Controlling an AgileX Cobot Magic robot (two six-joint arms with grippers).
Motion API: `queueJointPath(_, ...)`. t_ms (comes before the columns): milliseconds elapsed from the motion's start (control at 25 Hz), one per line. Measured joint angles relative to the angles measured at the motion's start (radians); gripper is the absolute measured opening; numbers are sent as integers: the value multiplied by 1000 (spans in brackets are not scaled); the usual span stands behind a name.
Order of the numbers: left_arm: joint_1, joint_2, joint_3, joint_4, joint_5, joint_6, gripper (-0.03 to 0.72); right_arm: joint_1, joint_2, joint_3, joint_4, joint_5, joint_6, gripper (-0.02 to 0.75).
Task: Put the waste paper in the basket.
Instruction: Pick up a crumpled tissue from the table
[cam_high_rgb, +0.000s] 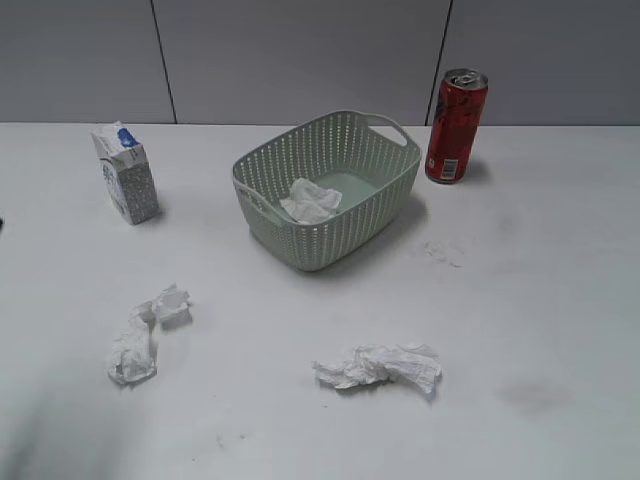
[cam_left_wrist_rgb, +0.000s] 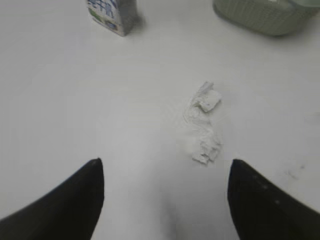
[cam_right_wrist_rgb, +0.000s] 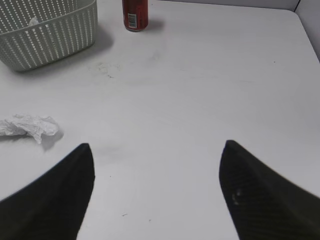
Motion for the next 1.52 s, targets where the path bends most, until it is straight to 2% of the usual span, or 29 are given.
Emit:
queueJointPath(480, -110, 578, -334, -17, 146, 4, 584, 0, 0, 0, 0, 0, 0, 587)
queueJointPath(680, -165, 745, -351, -12, 134, 5, 584, 0, 0, 0, 0, 0, 0, 587)
queueJointPath(960, -168, 918, -351, 36, 41, 5, 584, 0, 0, 0, 0, 0, 0, 587)
queueJointPath(1360, -168, 1014, -355, 36, -59, 5, 582, 0, 0, 0, 0, 0, 0, 587)
queueJointPath(1520, -168, 1042, -357, 36, -56, 6, 539, 0, 0, 0, 0, 0, 0, 587)
